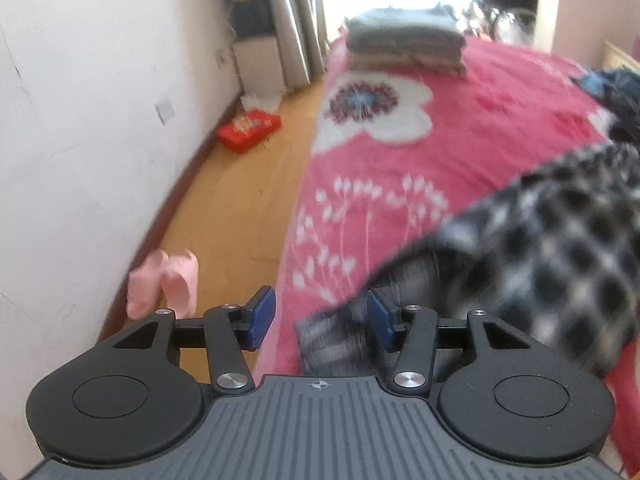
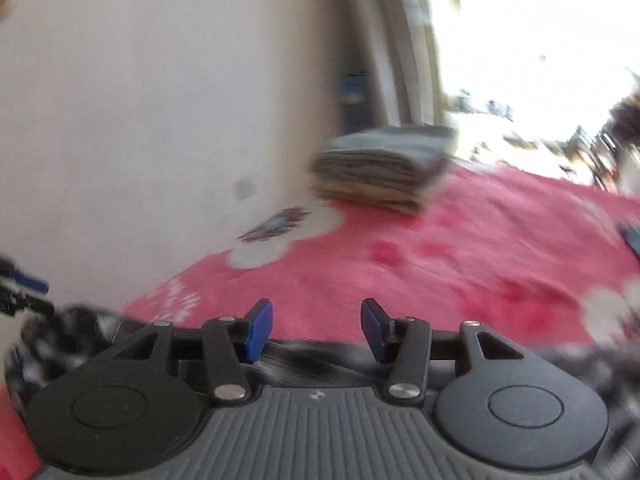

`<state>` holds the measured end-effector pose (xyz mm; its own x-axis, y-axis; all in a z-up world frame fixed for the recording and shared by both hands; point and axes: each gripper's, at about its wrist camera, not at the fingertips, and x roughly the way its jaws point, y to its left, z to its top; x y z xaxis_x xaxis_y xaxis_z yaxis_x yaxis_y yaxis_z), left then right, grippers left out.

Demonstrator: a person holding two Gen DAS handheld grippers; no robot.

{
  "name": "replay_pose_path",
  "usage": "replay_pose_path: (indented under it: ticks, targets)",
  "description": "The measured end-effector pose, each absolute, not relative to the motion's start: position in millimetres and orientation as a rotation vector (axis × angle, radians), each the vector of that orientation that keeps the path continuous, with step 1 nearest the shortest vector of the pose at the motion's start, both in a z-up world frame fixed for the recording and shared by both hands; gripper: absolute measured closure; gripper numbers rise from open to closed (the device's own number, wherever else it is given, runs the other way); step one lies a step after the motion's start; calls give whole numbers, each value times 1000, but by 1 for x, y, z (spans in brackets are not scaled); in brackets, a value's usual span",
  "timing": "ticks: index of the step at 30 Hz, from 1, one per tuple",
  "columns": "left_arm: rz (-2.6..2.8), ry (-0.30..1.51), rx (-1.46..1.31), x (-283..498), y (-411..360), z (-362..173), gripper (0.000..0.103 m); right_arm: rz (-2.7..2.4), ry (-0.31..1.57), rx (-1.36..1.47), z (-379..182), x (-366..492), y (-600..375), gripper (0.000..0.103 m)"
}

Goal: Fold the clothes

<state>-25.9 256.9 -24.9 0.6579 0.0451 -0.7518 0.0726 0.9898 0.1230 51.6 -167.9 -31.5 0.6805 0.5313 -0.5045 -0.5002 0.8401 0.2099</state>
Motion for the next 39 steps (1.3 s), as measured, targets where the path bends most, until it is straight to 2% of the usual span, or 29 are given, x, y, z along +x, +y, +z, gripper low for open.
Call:
replay_pose_path:
  ticks: [5,8,12,14,16,19,24,28,29,30,31,32,33,39]
  targets:
    - [-31,797,186,-2,221,-10,51,397,648,183,-22,67,-253,51]
    - [-59,819,193,12,202,-16,51,432,653,121,-18,66,-268,52]
    - [-104,881,230,25,176,-44,51,583,646,-198,-27,63,-236,53]
    - [-109,920,255,26,167,-58,51,668,655,-336,-41,62,-213,57]
    - [-101,956,277,23,164,-70,51,750,662,-441,-53,64,-192,63]
    - [-84,983,284,16,167,-77,51,827,662,-564,-69,69,-165,63]
    - [-78,994,305,5,173,-81,51,905,752,-615,-92,93,-146,63]
    - [-82,998,315,1,178,-84,51,929,834,-543,-95,106,-150,63]
    - [-83,997,316,0,179,-85,51,937,857,-522,-94,107,-151,65]
    - [-85,995,317,0,179,-86,51,944,880,-502,-93,109,-153,74]
    - [-86,993,319,0,179,-86,51,951,888,-502,-91,108,-154,89]
    - [-87,991,320,0,179,-86,51,947,873,-527,-89,103,-153,97]
    - [-89,988,322,0,179,-87,51,936,847,-561,-87,98,-152,100]
    - [-94,973,334,-1,180,-86,51,830,667,-673,-56,84,-145,101]
